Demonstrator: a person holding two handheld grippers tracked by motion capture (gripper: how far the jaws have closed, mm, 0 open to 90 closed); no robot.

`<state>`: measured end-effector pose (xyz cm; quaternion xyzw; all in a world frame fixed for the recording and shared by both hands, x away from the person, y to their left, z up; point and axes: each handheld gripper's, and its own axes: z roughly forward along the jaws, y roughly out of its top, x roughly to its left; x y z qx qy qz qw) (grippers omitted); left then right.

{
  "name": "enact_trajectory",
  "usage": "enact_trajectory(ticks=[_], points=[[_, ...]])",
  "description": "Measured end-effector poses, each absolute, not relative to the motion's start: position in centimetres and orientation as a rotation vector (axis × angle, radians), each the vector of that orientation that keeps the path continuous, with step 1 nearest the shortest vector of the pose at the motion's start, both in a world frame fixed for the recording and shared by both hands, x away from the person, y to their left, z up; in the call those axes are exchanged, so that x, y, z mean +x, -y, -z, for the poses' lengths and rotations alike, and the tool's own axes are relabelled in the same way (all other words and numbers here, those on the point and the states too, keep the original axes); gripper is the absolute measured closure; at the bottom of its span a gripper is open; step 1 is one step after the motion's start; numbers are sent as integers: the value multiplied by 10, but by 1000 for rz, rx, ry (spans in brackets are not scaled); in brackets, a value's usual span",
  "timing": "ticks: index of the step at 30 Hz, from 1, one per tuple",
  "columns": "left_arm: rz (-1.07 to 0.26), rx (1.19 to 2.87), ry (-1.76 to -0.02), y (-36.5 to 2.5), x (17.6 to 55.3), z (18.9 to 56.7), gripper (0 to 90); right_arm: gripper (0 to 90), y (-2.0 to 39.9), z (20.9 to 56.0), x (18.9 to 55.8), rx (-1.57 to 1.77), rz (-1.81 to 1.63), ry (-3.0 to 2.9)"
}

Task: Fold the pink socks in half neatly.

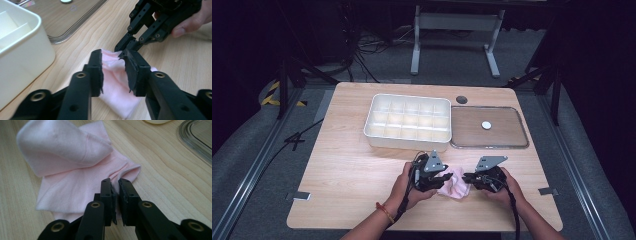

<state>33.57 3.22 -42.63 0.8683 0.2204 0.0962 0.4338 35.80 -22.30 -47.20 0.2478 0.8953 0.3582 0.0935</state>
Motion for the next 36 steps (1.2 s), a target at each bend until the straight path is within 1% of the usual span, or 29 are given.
enact_trajectory(ticks=[2,6,12,17,24,28,32,36], points=[[-226,2166,-555,-37,335,430,726,818,223,472,358,736,-1063,-2656],[-194,2227,-535,-40,329,446,747,817,223,472,358,736,-1063,-2657],[-170,2289,-490,-31,324,461,750,807,224,472,358,746,-1064,-2657],[-166,2322,-485,-26,324,470,732,804,223,467,356,721,-1060,-2651],[-150,2303,-499,-28,325,475,734,804,223,445,348,684,-1160,-2568],[-149,2300,-497,-28,326,475,739,805,210,431,339,622,-1238,-2552],[-148,2293,-497,-29,326,476,740,822,196,428,331,559,-1250,-2577],[-145,2289,-494,-30,327,477,740,830,189,434,330,535,-1230,-2610]])
